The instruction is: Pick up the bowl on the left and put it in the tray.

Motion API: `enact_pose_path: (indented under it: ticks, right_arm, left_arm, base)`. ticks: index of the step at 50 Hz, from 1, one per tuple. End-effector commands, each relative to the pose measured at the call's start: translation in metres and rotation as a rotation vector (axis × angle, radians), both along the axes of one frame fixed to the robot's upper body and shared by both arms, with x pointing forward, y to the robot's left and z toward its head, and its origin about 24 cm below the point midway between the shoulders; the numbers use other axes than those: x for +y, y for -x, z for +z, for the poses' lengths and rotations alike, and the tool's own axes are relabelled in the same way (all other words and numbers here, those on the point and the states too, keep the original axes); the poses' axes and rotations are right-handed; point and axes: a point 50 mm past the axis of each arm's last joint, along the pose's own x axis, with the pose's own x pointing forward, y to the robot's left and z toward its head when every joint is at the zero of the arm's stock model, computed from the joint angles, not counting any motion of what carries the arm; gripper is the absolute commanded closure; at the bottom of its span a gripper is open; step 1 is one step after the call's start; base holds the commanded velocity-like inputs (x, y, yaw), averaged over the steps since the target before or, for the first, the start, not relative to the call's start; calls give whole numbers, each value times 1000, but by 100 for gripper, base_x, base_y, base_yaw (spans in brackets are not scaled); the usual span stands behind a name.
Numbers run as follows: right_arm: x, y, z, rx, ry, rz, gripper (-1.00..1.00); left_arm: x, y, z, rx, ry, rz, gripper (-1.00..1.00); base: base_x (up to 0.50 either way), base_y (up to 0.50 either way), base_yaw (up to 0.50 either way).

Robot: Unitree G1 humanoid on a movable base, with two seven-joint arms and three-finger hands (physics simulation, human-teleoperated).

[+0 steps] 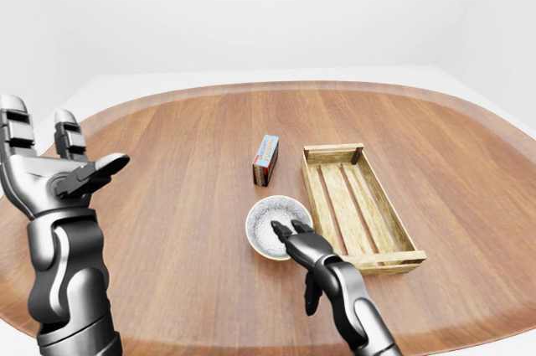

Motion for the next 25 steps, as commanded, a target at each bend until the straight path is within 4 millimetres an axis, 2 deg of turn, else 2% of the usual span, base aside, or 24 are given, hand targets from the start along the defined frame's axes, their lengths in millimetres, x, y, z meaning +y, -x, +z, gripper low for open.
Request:
enact_pose_path:
  ticks: [1,25]
  right_arm:
    - [2,-4,-2,7,9,4,-100]
    - [6,-11,-10,28,30,6,-100]
  left_arm:
    - [1,0,0,0,3,2,-100]
    - [0,-2,-1,6,3,-1,-100]
  base:
    - [0,0,0]
    - [0,0,0]
